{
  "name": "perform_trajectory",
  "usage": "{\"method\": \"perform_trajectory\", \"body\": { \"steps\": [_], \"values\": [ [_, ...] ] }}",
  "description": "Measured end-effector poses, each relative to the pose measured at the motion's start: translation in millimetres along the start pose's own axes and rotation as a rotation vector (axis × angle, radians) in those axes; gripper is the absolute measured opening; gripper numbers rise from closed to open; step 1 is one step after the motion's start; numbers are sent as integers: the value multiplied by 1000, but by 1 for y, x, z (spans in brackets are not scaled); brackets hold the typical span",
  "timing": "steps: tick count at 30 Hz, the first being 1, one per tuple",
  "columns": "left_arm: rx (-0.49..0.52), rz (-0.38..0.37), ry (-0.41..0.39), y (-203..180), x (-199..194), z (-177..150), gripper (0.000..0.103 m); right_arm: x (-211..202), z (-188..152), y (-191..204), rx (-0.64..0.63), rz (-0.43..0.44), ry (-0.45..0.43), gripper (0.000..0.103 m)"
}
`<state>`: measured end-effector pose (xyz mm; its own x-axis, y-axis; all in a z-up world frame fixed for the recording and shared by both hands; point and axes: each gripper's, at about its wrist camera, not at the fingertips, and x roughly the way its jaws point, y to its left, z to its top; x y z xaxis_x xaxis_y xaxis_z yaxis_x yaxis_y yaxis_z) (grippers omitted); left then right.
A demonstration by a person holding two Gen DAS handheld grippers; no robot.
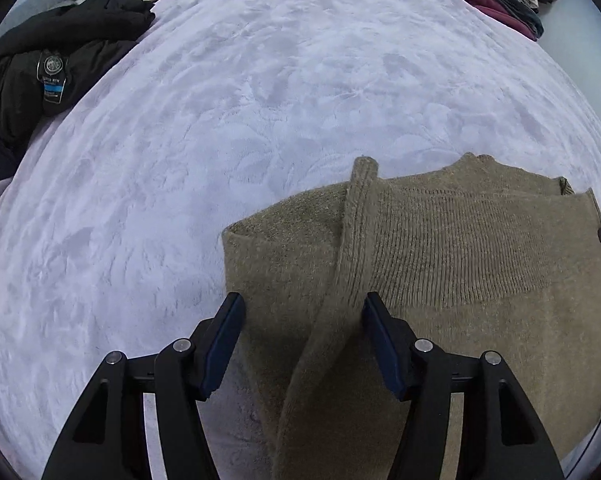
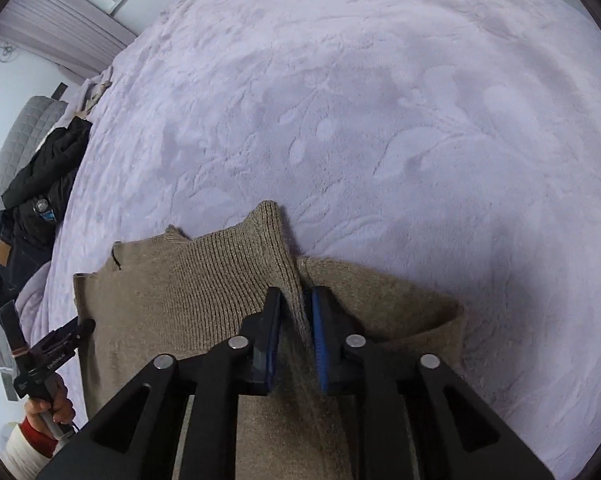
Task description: Fold small clothes
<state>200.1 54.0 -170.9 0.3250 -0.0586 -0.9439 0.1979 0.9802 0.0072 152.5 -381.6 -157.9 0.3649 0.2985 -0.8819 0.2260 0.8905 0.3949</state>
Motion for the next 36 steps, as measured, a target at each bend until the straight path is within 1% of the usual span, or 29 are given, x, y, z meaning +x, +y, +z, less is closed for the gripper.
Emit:
{"method": "perform_trajectory", "body": {
  "steps": [1, 2, 3, 4, 6, 8, 9, 11, 12, 14, 16, 17, 18, 20, 21, 22, 23, 24, 25, 26, 27, 29, 30, 31, 33, 34, 36],
  "values": [
    [15, -40, 11, 3, -7, -5, 62, -5, -3, 2, -11, 13, -1, 34],
    [23, -75, 25, 7, -13, -11, 62, -13, -9, 3, -23, 30, -7, 44],
    [27, -107, 41, 10, -18, -19, 62, -22, -18, 5, -29, 62, -17, 48],
    [32, -134, 61, 11, -23, -29, 62, -28, -27, 7, -25, 101, -17, 48],
    [24, -165, 107, 15, -32, -50, 62, -41, -53, 7, 8, 181, 8, 48],
    [-11, -199, 152, 21, -39, -76, 62, -49, -83, 11, 51, 273, 39, 48],
    [-33, -214, 173, 24, -41, -88, 62, -54, -100, 10, 80, 331, 58, 48],
    [-78, -240, 207, 29, -43, -111, 62, -56, -133, 11, 135, 423, 108, 48],
    [-99, -251, 217, 31, -43, -121, 62, -55, -151, 12, 169, 457, 134, 48],
    [-127, -276, 227, 31, -41, -132, 62, -48, -181, 13, 226, 484, 177, 48],
    [-149, -320, 222, 30, -39, -136, 62, -40, -206, 12, 267, 458, 206, 48],
    [-150, -333, 217, 29, -39, -137, 60, -37, -216, 8, 295, 441, 208, 48],
    [-150, -347, 211, 27, -37, -137, 51, -34, -225, 1, 343, 435, 197, 48],
    [-155, -362, 209, 27, -33, -135, 41, -34, -234, -11, 420, 429, 148, 48],
    [-152, -363, 208, 27, -31, -135, 23, -34, -235, -19, 468, 425, 107, 48],
    [-150, -359, 212, 28, -29, -134, 18, -35, -235, -28, 519, 427, 65, 48],
    [-157, -363, 215, 31, -28, -134, 18, -35, -235, -36, 580, 437, 24, 48],
    [-159, -365, 212, 33, -29, -134, 13, -34, -235, -45, 648, 458, -11, 42],
    [-140, -347, 207, 32, -32, -134, 11, -32, -235, -51, 696, 475, -31, 26],
    [-117, -330, 200, 33, -36, -136, 11, -32, -233, -54, 722, 478, -39, 8],
    [-91, -311, 194, 31, -38, -137, 11, -35, -229, -50, 702, 469, -42, 8],
    [-40, -275, 185, 29, -40, -144, 11, -48, -222, -38, 616, 434, -57, 8],
    [-25, -262, 182, 28, -38, -147, 11, -51, -220, -34, 573, 389, -53, 8],
    [-22, -253, 179, 28, -36, -151, 11, -51, -221, -35, 556, 356, -44, 8],
    [-43, -250, 167, 32, -35, -155, 12, -42, -224, -42, 529, 258, 0, 8],
    [-61, -250, 162, 35, -37, -157, 12, -38, -227, -45, 524, 249, 14, 8],
    [-84, -240, 146, 36, -45, -161, 12, -38, -233, -48, 548, 266, 7, 8]
  ]
}}
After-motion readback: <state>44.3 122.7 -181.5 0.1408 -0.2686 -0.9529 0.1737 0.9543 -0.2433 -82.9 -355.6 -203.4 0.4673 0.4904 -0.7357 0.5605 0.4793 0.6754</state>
